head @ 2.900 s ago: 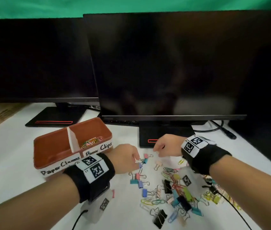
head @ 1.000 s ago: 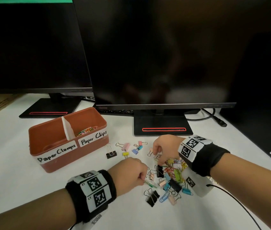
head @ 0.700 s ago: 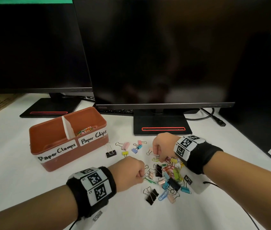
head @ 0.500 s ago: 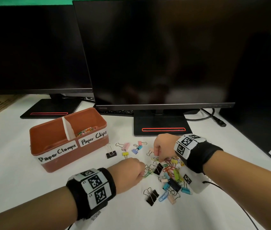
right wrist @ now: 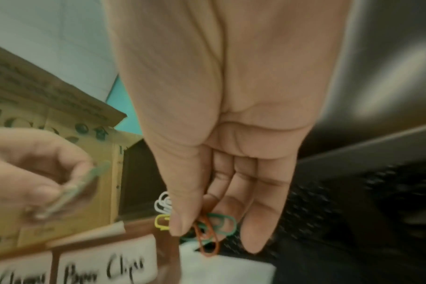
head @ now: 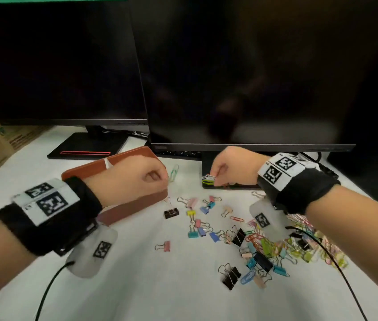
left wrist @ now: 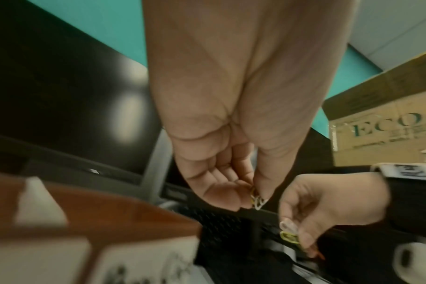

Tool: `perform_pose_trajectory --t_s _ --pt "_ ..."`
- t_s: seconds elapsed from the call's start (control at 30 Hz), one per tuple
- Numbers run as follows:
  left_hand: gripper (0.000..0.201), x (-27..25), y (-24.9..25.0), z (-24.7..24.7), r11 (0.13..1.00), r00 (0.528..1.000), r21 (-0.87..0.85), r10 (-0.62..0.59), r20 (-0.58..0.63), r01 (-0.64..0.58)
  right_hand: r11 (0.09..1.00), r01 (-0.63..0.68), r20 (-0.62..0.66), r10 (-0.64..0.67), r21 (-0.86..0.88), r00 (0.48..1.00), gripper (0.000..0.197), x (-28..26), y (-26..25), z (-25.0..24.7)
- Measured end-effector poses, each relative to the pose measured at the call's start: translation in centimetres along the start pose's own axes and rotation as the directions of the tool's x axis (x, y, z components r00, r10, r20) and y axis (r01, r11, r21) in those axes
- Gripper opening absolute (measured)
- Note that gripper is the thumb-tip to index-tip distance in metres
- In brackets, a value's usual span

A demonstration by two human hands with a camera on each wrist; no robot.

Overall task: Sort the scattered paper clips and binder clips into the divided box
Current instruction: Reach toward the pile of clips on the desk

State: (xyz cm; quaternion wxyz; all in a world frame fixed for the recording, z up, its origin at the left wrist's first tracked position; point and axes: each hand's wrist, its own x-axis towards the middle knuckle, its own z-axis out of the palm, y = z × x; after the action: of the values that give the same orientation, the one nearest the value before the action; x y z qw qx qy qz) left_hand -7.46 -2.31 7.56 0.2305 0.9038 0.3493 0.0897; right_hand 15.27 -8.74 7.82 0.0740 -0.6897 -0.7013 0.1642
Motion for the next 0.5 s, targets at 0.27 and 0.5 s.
perform_pose_trajectory --t_s 0.27,0.5 --pt "0.007 1.8 -5.3 -3.8 0.957 0.936 0.129 -0.215 -0.277 0.258 0.988 0.013 -0.135 0.008 0.154 0.991 0.018 9.2 -9.6 0.5" --pt "0.026 1.7 -5.3 -1.8 0.923 0.945 0.273 -0.202 -0.256 0.271 0.986 0.009 -0.155 0.017 0.168 0.988 0.032 10.6 -9.8 3.8"
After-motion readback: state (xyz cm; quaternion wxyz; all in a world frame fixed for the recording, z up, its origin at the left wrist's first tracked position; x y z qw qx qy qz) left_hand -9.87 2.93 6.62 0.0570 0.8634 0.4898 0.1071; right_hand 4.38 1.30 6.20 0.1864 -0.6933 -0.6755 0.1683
